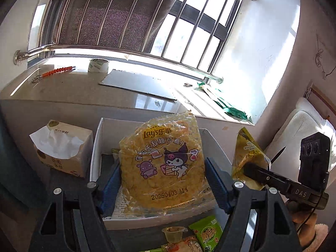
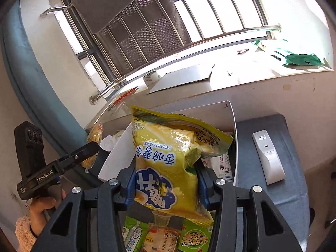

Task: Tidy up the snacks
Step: 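Put chip bag in box with right tool while left tool drops Lay's cracker in, then grasp the green seaweed snack pack with the right tool and lift it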

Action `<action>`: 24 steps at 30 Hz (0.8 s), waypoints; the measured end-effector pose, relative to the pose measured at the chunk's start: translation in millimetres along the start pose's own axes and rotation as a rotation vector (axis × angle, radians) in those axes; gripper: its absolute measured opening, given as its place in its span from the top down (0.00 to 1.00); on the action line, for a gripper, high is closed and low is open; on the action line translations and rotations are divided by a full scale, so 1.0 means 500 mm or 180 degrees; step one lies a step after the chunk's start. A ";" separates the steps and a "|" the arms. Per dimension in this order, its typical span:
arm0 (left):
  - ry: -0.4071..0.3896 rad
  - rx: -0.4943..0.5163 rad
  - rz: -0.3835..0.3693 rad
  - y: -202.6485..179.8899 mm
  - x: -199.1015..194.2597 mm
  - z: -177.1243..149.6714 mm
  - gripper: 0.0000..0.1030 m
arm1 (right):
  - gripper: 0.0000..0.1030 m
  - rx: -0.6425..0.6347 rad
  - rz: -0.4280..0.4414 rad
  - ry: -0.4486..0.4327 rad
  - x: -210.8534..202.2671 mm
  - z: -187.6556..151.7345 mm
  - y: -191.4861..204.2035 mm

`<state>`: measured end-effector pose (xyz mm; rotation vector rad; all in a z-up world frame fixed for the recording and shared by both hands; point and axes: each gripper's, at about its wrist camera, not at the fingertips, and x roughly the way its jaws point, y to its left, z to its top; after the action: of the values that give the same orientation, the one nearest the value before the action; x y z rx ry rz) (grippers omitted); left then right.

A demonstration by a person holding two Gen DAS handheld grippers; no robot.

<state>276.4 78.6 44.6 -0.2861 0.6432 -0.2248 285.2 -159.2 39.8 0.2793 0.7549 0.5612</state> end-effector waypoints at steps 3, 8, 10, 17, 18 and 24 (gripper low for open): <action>0.0251 -0.0013 0.0053 0.011 0.049 0.013 0.14 | 0.47 0.0006 -0.0099 0.0089 0.059 0.038 -0.004; 0.0333 -0.0079 0.0289 0.036 0.045 -0.009 0.00 | 0.00 0.0192 -0.0125 0.0319 0.097 0.049 -0.029; 0.0304 -0.0024 0.0321 0.041 0.030 -0.019 0.00 | 0.00 0.0091 -0.0142 0.0293 0.088 0.038 -0.033; 0.0183 0.0103 0.0351 0.040 -0.020 -0.035 0.00 | 0.00 0.0091 -0.0160 0.0262 0.053 0.025 -0.034; 0.0171 0.0130 0.0352 0.036 -0.030 -0.040 0.00 | 0.00 0.0084 -0.0136 0.0237 0.042 0.023 -0.030; 0.0065 0.0287 0.0153 -0.010 -0.122 -0.127 0.00 | 0.00 -0.0180 0.0032 0.0086 -0.051 -0.030 0.002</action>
<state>189.3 79.6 31.6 -0.1818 0.6577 -0.2103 259.3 -172.4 44.0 0.2236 0.7629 0.5960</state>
